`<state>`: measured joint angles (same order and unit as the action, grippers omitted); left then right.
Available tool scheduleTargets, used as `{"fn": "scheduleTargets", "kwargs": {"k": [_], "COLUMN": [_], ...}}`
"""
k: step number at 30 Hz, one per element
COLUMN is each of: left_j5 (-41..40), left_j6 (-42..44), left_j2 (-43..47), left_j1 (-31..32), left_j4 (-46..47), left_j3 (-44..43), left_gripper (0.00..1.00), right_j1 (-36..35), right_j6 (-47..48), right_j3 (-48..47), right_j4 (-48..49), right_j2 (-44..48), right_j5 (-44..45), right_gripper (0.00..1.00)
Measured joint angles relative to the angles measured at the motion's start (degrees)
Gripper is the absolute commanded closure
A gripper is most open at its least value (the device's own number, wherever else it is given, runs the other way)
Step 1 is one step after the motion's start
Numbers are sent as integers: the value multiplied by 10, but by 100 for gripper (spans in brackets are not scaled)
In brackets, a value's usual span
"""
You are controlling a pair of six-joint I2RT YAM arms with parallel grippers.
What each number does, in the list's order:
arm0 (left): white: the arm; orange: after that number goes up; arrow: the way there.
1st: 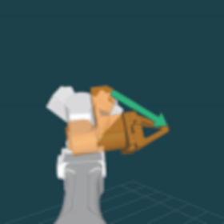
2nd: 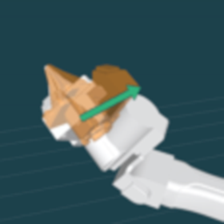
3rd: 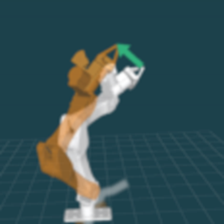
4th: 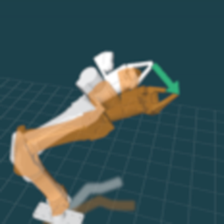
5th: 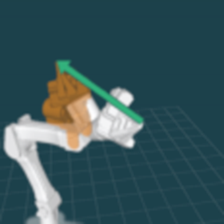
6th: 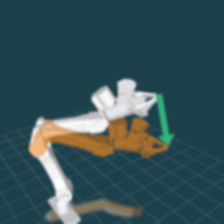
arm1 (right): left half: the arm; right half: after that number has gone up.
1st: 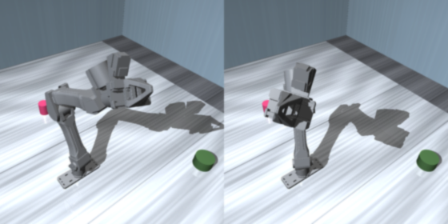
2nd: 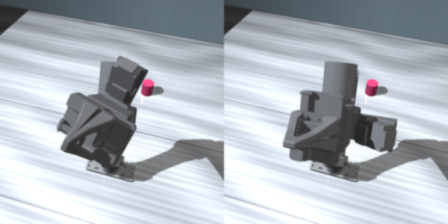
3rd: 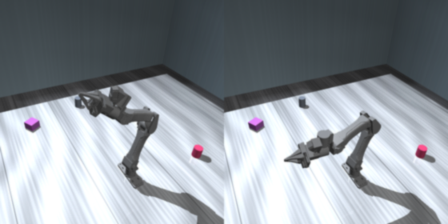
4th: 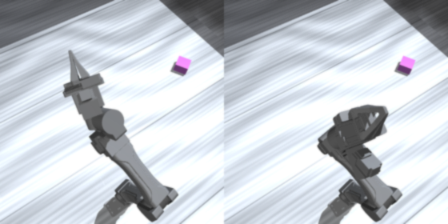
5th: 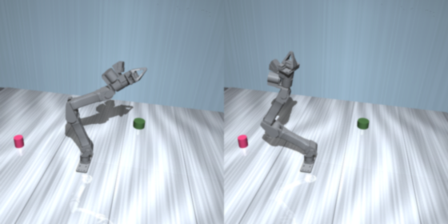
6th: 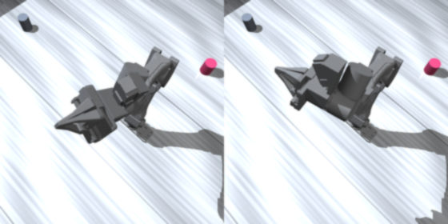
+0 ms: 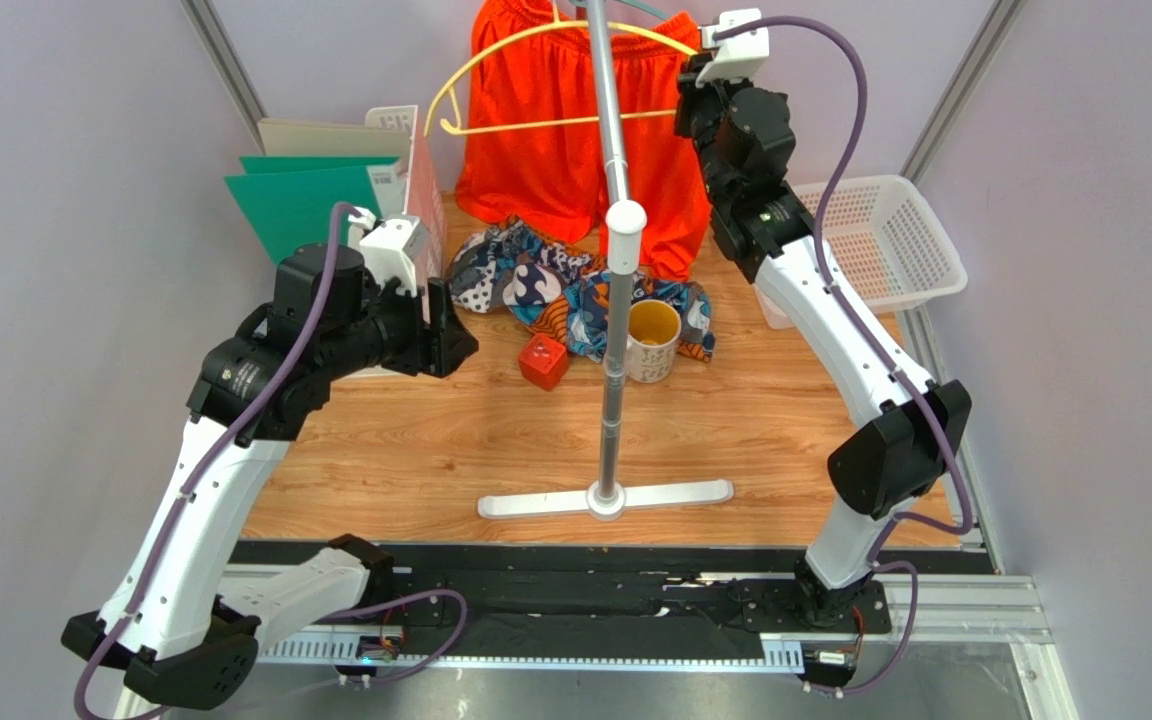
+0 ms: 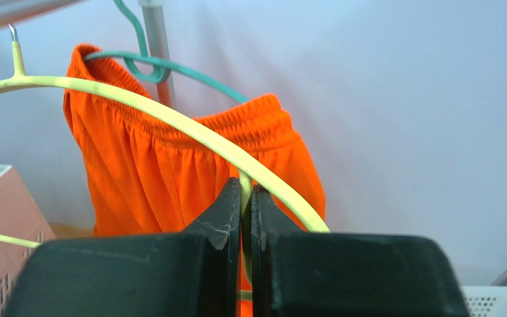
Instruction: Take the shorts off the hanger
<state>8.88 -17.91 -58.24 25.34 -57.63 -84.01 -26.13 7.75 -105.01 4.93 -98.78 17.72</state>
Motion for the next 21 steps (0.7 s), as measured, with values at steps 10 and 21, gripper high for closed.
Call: {"fn": "scheduleTargets", "kwargs": {"k": [10,21], "left_j5": [-10,-21], "left_j6": [10,17], "left_j2": [-4,-3], "left_j1": [6,10], "left_j4": [0,0], "left_j3": [0,0], "left_gripper": [33,32], "right_j1": [16,35], "right_j6": [-24,-42], "right_j3": [-75,5], "right_j4": [-4,26], "right_j2": [-51,-44], "right_j5": [35,43], "right_gripper": [100,84]}}
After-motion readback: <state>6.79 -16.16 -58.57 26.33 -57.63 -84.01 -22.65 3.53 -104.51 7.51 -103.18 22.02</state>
